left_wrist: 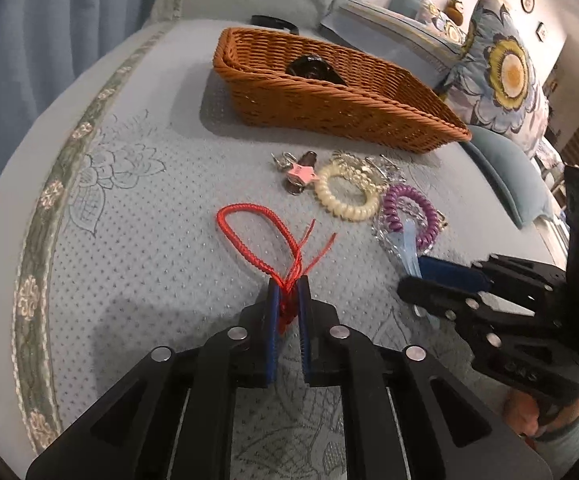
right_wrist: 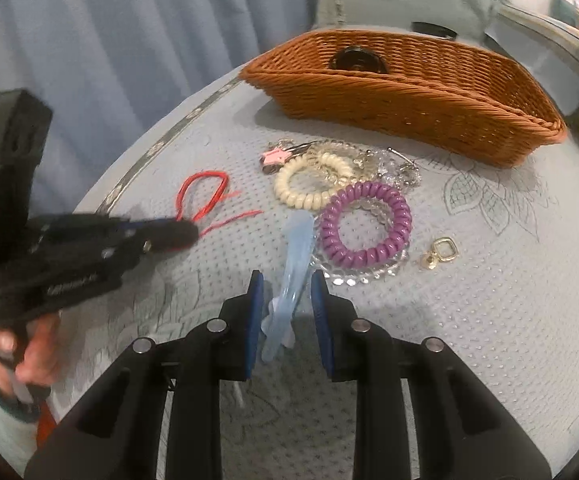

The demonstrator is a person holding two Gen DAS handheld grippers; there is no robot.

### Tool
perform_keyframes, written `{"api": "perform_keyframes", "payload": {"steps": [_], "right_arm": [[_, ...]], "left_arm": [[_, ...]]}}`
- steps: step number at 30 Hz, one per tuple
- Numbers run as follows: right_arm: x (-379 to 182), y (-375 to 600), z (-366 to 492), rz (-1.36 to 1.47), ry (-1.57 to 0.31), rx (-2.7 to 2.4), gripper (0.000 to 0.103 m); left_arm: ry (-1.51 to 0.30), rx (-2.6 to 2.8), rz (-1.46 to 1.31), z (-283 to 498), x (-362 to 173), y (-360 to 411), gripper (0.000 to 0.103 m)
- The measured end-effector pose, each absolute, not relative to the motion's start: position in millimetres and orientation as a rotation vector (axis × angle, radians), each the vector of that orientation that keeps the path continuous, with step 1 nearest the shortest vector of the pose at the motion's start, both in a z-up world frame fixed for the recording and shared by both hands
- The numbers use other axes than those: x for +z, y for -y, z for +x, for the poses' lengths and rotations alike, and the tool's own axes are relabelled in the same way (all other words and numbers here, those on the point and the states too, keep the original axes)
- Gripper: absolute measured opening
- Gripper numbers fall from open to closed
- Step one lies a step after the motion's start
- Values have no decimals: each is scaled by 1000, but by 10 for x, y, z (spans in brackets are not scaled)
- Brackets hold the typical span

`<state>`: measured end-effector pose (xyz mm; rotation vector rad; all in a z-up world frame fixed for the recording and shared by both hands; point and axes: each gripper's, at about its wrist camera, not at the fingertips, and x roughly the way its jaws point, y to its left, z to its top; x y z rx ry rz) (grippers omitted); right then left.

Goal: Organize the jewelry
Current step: 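Lift the red cord and clear pick into the basket and release both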

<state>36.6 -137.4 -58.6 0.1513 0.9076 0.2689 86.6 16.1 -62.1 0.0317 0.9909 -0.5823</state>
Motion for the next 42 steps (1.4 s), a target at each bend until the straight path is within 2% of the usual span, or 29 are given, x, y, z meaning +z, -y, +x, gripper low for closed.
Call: {"api": "perform_keyframes", "payload": {"steps": [5,7,8,9,10,11,12,16,30,38,42], "right_arm": [[-610,1258,440,103,-888,212,22],[-625,1226,451,78,-883,200,22],[-625,1214,454,69,-879,195,22],[-623,1206,446,61,-877,200,13],[-625,1217,433,65,-879,214,8],[-624,1226,422,68,-877,222,8],[-617,1241,398,73,-872,237,8],[-508,1222,257,44,-816,281,8],[23,1694,95,114,-667,223,8],[422,2165,505,170,-609,142,8],[435,2418,915,210,-629,107,8]], "left_arm": [[-955,-551,60,827,-591,-123,37],[-937,-520,87,830,-596,-83,36],[-931,-505,107,833,-612,-56,32],[-921,-484,136,831,-618,-38,20],[-912,-463,169,824,-621,-19,14],[-903,-444,198,817,-619,-4,5],[-903,-444,198,826,-610,-21,2],[-884,-476,162,838,-522,-79,1],[-617,-593,51,555,88,-8,1],[-521,-633,65,773,515,381,1],[-480,-655,60,1021,664,618,1]]}}
